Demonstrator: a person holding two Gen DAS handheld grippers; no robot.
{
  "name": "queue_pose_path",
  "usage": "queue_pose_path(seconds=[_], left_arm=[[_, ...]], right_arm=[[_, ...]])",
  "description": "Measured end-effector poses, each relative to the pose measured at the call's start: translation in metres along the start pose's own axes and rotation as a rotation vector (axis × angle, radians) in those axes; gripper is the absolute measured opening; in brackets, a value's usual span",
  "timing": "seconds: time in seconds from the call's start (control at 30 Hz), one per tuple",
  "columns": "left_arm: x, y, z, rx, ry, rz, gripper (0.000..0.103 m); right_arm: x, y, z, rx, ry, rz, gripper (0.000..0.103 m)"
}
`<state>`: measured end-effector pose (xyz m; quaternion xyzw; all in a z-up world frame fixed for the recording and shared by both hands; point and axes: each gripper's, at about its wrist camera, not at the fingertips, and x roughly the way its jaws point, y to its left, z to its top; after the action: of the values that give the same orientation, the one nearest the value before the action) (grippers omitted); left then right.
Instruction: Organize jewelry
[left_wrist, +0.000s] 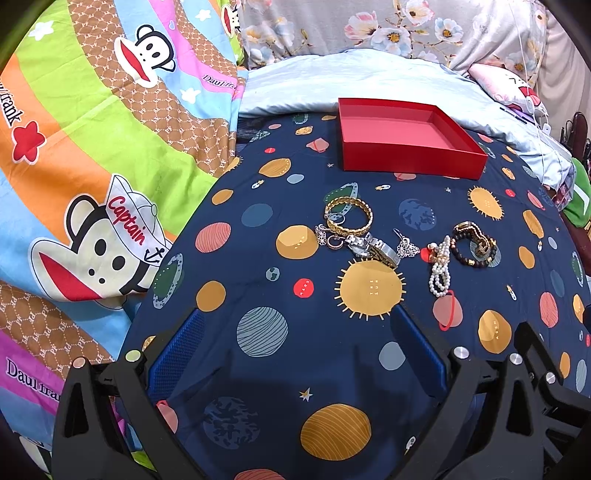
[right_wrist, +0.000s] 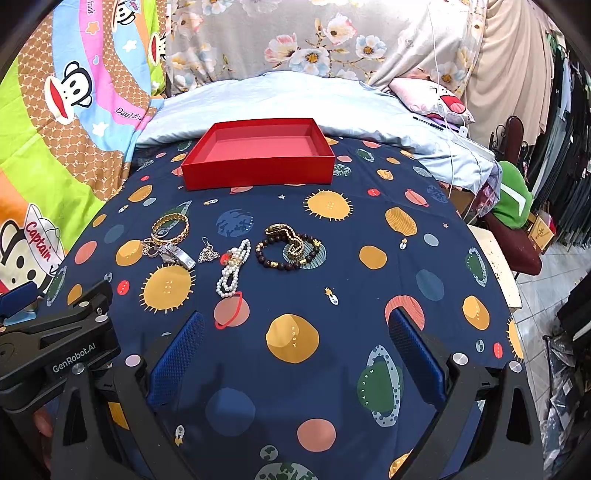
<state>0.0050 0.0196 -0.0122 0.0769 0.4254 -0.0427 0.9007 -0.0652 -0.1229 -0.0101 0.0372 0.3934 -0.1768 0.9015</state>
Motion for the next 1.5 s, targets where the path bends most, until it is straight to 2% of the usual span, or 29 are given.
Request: queue_pose_path(seconds=[1.07,1.3,1.5], left_arm=[[0.002,0.001,-0.001,-0.002,0.004,-0.001,0.097],[0.010,-0.002,-0.002,-0.005,0.020,-0.003,0.097],[0.019,-0.005,0.003,-0.001,0.037,-0.023,0.097]], right_arm=[[0.002,-0.001,0.000,0.001,0.006,0.001,0.098],[0.011,0.002,-0.007,0.002,0.018,0.010,0.098],[0.020,-0.002,0.001,0.006,0.038,0.015,0.098]])
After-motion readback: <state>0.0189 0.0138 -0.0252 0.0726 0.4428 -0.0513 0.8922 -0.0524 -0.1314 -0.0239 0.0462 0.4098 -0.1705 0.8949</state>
